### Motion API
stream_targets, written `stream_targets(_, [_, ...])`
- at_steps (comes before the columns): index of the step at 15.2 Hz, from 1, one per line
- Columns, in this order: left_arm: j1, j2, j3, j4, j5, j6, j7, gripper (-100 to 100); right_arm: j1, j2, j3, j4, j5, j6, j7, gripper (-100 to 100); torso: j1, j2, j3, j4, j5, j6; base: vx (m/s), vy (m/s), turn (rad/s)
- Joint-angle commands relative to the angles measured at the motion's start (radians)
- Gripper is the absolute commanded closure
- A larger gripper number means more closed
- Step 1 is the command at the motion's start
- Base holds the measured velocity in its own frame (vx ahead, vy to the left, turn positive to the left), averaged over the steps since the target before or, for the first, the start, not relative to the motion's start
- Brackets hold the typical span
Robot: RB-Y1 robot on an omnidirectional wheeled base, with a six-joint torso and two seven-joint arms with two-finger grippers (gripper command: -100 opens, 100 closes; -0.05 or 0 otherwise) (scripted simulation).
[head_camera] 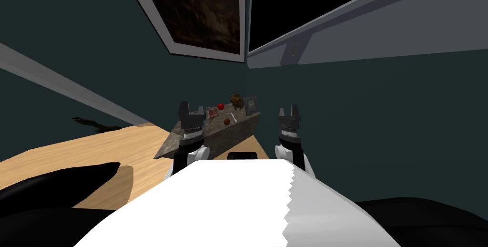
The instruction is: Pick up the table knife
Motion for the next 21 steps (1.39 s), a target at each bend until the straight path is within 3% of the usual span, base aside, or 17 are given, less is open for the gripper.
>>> stream_targets(1, [-0.016, 0.044, 0.003, 0.017, 0.009, 0.036, -0.01, -100, 0.0, 0.0, 0.0, 0.0, 0.0, 0.0, 0.0, 0, 0.0, 0.0, 0.0, 0.0, 0.0, 0.0, 0.005, -0.007, -0.048])
stream_targets(7, [-0.056, 0.108, 0.009, 0.06, 0.03, 0.124, -0.036, -100, 0.0, 0.0, 0.0, 0.0, 0.0, 0.0, 0.0, 0, -0.001, -0.001, -0.001, 0.0, 0.0, 0.0, 0.012, -0.016, -0.068])
stream_targets(8, [-0.074, 0.13, 0.011, 0.079, 0.04, 0.164, -0.048, -100, 0.0, 0.0, 0.0, 0.0, 0.0, 0.0, 0.0, 0, -0.001, -0.001, -0.001, 0.0, 0.0, 0.0, 0.014, -0.017, -0.072])
stream_targets(9, [-0.074, 0.13, 0.011, 0.079, 0.04, 0.164, -0.048, -100, 0.0, 0.0, 0.0, 0.0, 0.0, 0.0, 0.0, 0, -0.001, -0.001, -0.001, 0.0, 0.0, 0.0, 0.014, -0.013, -0.066])
stream_targets(12, [-0.115, 0.177, 0.018, 0.123, 0.062, 0.235, -0.074, -100, 0.0, 0.0, 0.0, 0.0, 0.0, 0.0, 0.0, 0, -0.001, -0.001, -0.001, 0.0, 0.0, 0.0, 0.013, -0.018, -0.085])
stream_targets(17, [-0.138, 0.2, 0.021, 0.149, 0.075, 0.31, -0.09, -100, 0.0, 0.0, 0.0, 0.0, 0.0, 0.0, 0.0, 0, -0.001, -0.001, -0.001, 0.0, 0.0, 0.0, 0.013, -0.016, -0.056])
stream_targets(18, [-0.163, 0.224, 0.025, 0.176, 0.089, 0.349, -0.106, -100, 0.0, 0.0, 0.0, 0.0, 0.0, 0.0, 0.0, 0, -0.001, -0.001, -0.001, 0.0, 0.0, 0.0, 0.016, -0.02, -0.083])
stream_targets(20, [-0.163, 0.224, 0.025, 0.176, 0.089, 0.366, -0.106, -100, 0.0, 0.0, 0.0, 0.0, 0.0, 0.0, 0.0, 0, -0.001, -0.002, -0.001, 0.0, 0.0, 0.0, 0.014, -0.016, -0.061])
stream_targets(21, [-0.189, 0.249, 0.029, 0.205, 0.103, 0.4, -0.123, -100, 0.0, 0.0, 0.0, 0.0, 0.0, 0.0, 0.0, 0, -0.001, -0.001, -0.001, 0.0, 0.0, 0.0, 0.013, -0.014, -0.075])
